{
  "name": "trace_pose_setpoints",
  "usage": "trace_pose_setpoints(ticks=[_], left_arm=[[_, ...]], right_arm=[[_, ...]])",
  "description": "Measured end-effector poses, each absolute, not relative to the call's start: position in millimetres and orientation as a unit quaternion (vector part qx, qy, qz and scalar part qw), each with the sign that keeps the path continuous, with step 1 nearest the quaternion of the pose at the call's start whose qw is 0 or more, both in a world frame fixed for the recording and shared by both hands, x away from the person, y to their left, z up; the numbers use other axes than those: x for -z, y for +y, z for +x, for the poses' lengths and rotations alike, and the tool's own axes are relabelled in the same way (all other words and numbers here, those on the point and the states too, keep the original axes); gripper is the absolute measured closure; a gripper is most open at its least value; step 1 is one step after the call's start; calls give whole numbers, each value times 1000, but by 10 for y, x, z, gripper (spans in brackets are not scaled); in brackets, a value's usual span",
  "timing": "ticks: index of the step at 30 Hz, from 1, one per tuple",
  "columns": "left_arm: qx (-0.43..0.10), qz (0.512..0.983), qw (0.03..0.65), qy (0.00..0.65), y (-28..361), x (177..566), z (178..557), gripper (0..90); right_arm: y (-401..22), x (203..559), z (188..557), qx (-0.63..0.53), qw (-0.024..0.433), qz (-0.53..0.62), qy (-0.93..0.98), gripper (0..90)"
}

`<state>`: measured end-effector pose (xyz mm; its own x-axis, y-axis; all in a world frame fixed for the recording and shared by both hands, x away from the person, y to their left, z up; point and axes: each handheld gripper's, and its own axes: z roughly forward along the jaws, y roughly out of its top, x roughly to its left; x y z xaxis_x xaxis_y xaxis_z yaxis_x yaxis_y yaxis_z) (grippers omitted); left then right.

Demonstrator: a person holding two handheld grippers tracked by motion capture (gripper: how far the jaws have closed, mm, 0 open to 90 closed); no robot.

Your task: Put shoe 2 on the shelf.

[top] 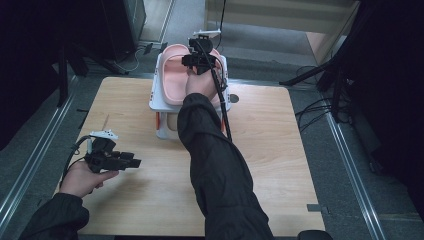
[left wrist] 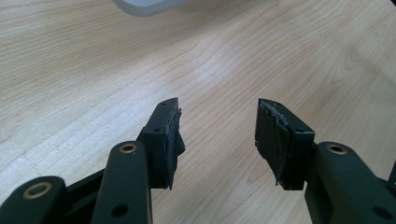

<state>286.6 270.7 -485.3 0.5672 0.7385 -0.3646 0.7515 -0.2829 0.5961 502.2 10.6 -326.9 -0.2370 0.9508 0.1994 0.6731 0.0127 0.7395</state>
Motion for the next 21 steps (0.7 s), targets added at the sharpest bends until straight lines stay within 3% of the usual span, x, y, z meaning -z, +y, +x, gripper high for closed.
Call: trace_pose_setpoints(ticks=[21], left_arm=[[6,801,373,469,2709,4847,2878,493]], right_arm=[[-51,3155,4715,-411,156,546,714,583]])
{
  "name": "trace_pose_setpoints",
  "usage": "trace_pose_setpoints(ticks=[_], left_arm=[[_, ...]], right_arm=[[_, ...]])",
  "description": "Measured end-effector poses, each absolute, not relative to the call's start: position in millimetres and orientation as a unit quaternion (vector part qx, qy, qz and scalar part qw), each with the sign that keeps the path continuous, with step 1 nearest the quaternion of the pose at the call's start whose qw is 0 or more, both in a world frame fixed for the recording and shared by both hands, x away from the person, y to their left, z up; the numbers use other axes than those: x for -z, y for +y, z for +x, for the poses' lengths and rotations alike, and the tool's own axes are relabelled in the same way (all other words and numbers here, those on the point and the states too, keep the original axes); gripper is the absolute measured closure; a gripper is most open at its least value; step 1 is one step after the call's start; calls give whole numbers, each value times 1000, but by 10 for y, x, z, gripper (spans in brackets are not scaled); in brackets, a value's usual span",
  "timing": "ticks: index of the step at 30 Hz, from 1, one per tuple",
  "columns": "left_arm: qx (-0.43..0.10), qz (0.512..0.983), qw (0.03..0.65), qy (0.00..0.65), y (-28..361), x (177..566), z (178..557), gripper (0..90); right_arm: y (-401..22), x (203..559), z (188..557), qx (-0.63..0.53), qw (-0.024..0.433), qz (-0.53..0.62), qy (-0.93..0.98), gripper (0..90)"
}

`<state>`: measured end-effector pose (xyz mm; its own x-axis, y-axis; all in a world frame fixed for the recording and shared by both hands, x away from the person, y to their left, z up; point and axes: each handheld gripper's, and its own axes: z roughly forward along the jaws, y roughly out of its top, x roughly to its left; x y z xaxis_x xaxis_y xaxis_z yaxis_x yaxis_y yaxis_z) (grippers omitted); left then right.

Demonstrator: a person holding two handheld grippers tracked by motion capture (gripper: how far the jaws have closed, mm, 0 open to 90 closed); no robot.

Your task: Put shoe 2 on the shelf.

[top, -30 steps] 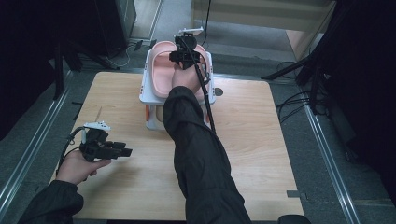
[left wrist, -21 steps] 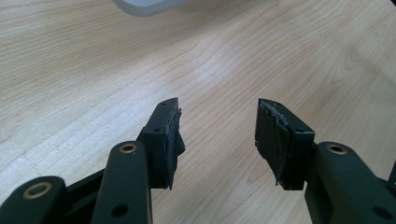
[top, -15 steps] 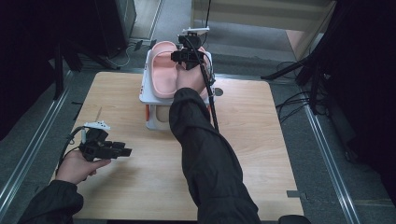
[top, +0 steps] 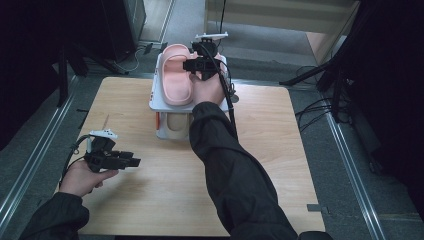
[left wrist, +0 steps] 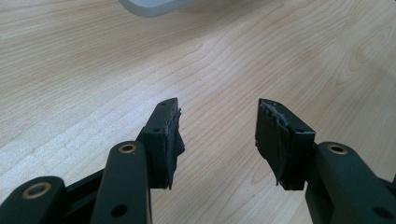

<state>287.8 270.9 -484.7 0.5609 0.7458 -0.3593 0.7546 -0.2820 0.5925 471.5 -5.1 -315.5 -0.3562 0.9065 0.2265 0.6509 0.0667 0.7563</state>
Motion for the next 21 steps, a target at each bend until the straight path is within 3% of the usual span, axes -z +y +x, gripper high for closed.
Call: trace_pose_setpoints(ticks=[11,21], left_arm=[[4,807,368,462,2669,4848,2932,490],[5,807,369,461,2637,4848,2985,486]], right_arm=[[-199,3236,4527,-424,118,511,739,573],[-330,3246,4298,-429,119,464,766,549]])
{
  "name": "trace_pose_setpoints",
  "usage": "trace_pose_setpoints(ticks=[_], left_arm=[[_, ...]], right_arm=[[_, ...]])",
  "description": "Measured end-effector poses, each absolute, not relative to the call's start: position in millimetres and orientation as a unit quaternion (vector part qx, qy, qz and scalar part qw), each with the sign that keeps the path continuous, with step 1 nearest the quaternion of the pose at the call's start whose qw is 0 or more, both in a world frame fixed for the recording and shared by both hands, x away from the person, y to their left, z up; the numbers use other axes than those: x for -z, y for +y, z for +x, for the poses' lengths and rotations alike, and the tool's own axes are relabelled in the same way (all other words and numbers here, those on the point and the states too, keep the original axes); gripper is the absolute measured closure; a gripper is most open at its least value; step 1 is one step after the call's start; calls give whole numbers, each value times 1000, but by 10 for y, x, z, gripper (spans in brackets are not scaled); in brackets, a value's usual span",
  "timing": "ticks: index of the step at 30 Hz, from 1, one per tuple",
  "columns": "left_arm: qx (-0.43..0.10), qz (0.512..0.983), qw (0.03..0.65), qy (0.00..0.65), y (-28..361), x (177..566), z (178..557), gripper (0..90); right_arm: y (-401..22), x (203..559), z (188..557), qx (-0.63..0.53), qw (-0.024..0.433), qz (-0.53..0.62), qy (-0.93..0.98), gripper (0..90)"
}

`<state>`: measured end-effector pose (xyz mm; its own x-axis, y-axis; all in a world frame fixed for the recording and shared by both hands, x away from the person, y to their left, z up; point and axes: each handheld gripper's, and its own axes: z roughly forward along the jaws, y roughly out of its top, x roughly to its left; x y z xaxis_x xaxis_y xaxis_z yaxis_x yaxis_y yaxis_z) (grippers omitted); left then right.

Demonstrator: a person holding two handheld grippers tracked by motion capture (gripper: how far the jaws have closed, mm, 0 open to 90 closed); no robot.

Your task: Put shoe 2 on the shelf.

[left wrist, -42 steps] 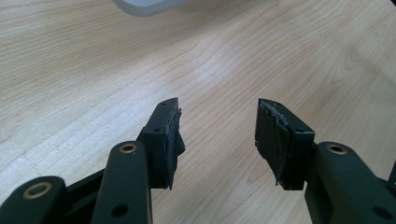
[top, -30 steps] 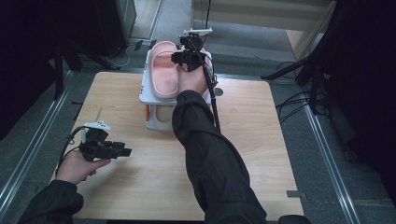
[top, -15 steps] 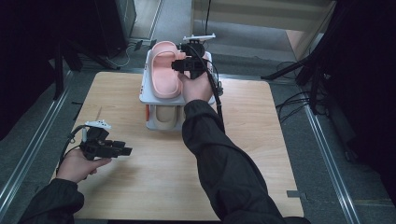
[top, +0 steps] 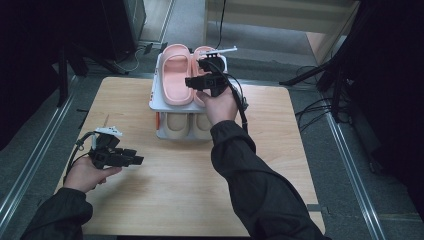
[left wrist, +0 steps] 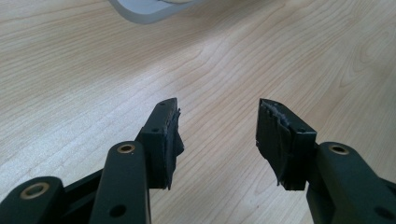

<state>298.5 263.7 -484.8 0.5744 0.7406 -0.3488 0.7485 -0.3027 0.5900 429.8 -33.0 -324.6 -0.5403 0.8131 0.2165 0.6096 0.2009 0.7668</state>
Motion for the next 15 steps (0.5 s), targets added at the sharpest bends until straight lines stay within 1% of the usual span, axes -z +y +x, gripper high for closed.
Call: trace_pose_setpoints(ticks=[4,8,15], left_arm=[[5,807,369,461,2629,4845,3000,481],[5,808,368,460,2620,4846,3004,478],[4,809,365,460,2615,4848,3001,476]], right_arm=[[-364,3269,4194,-442,100,445,772,548],[-379,3276,4105,-441,105,428,782,550],[-446,3315,3913,-445,92,405,793,549]])
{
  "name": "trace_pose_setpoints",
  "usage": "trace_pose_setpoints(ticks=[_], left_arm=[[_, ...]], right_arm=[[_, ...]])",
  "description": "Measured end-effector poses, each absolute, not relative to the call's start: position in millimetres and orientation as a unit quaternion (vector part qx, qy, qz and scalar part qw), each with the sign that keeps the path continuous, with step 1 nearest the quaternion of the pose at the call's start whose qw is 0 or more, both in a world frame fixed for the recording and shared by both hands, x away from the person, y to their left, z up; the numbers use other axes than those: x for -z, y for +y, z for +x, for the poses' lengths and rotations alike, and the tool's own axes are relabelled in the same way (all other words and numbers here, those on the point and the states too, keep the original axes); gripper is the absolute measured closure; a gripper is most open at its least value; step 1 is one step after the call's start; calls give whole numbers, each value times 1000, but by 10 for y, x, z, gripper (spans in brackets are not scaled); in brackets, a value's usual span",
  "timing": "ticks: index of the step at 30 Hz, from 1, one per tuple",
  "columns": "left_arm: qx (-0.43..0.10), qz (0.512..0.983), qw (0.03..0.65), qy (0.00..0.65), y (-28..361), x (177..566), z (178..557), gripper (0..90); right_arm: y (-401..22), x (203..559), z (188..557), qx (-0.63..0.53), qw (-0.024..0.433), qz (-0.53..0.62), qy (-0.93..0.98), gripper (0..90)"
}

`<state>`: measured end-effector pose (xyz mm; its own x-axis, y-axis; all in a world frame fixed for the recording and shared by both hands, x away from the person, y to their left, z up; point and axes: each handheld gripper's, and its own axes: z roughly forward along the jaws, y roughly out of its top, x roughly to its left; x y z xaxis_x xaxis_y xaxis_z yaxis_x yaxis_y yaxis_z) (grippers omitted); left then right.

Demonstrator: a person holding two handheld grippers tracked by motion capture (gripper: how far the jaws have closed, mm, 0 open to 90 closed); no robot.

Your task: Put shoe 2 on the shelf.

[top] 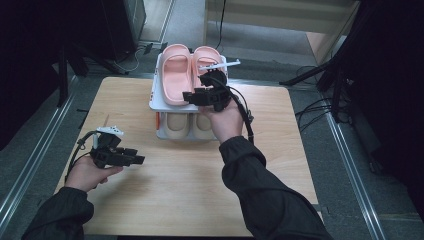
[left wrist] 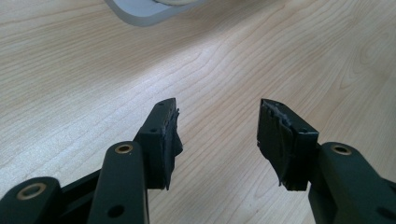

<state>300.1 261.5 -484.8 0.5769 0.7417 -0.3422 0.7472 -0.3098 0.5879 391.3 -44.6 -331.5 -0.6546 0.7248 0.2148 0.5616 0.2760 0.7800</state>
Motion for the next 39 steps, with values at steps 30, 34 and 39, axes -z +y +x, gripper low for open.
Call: trace_pose_setpoints(ticks=[30,34,39], left_arm=[[8,815,360,455,2532,4856,3107,473],[8,815,359,456,2542,4866,3102,473],[7,815,357,457,2542,4876,3094,472]], right_arm=[[-1109,3855,3250,-475,24,334,814,508],[-1222,3951,3202,-473,25,336,815,503],[-1380,4064,3180,-477,20,338,811,508]])
